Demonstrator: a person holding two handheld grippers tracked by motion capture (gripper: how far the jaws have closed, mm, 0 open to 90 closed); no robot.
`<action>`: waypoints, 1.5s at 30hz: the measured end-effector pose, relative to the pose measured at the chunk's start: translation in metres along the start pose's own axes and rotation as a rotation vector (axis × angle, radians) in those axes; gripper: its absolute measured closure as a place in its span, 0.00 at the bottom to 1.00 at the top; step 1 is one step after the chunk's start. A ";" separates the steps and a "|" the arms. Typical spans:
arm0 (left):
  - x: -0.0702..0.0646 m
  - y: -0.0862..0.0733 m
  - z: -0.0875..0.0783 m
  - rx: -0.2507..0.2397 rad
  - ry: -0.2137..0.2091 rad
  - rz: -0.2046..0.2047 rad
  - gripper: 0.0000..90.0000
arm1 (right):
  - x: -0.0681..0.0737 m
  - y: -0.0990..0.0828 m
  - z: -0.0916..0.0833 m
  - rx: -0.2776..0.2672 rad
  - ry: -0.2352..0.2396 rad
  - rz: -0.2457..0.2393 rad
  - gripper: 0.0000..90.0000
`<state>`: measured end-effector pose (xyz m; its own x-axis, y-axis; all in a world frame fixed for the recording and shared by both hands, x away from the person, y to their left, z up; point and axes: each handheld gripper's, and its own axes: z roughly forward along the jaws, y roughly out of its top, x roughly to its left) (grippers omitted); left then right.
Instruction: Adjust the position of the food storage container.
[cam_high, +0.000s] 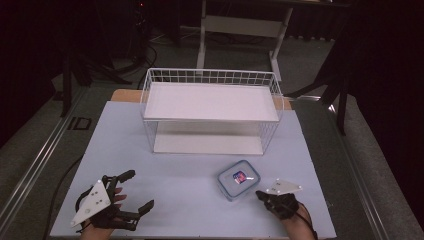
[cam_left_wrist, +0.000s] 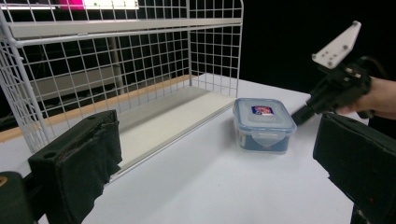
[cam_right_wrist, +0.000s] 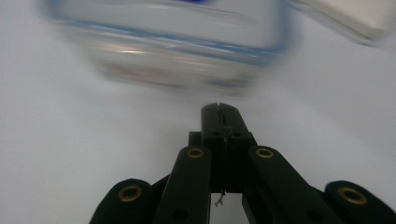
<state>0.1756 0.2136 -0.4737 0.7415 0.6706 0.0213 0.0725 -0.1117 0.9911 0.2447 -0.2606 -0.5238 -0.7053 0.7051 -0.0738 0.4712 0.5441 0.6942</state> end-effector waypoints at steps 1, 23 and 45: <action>0.000 0.000 0.000 0.001 0.000 0.000 0.02 | -0.009 -0.001 0.000 -0.002 -0.025 0.014 1.00; -0.001 0.000 0.001 0.008 -0.002 0.004 0.02 | -0.015 0.017 0.027 0.002 0.010 0.053 1.00; -0.002 -0.002 0.006 0.027 -0.024 0.002 0.02 | 0.027 0.038 0.045 0.002 0.131 0.030 1.00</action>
<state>0.1775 0.2080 -0.4770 0.7574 0.6527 0.0198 0.0888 -0.1330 0.9871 0.2678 -0.2003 -0.5314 -0.7538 0.6558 0.0410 0.4941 0.5246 0.6933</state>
